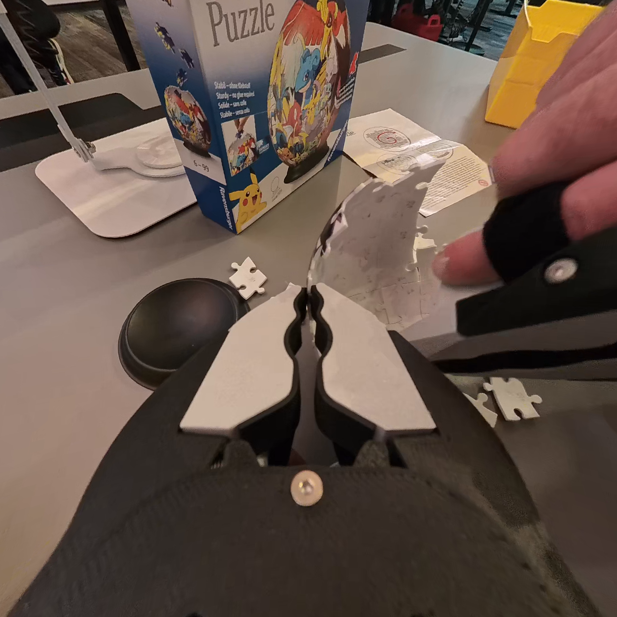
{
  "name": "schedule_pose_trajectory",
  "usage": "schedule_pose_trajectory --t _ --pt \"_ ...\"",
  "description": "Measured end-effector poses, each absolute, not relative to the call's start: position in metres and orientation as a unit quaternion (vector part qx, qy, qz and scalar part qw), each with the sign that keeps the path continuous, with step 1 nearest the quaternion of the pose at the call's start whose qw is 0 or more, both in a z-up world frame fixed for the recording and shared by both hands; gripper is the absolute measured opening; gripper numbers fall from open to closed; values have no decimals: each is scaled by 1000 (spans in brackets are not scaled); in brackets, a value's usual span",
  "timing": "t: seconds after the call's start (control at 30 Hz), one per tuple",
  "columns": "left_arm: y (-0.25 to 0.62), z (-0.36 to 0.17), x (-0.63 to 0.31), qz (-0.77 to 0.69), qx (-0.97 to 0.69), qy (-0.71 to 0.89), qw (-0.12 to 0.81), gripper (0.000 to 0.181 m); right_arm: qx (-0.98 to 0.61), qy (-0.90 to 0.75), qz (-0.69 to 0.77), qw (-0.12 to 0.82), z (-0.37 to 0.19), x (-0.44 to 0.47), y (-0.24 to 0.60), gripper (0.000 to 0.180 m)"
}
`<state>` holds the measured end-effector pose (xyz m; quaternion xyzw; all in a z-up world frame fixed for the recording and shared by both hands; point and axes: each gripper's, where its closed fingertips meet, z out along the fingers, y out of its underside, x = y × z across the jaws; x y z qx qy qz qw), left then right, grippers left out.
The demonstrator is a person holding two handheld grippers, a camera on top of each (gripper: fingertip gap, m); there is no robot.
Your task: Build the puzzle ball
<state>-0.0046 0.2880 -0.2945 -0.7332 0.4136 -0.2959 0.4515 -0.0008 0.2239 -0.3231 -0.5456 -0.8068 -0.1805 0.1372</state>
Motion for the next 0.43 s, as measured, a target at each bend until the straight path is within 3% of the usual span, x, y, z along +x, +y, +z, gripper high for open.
schedule_pose_trajectory --t 0.03,0.43 --pt "288 -294 -5 -296 -733 414 452 2 -560 -798 -172 143 -318 -1 219 21" --pt "286 -292 -6 -279 -732 408 469 2 -764 -584 -135 239 -335 -1 206 5"
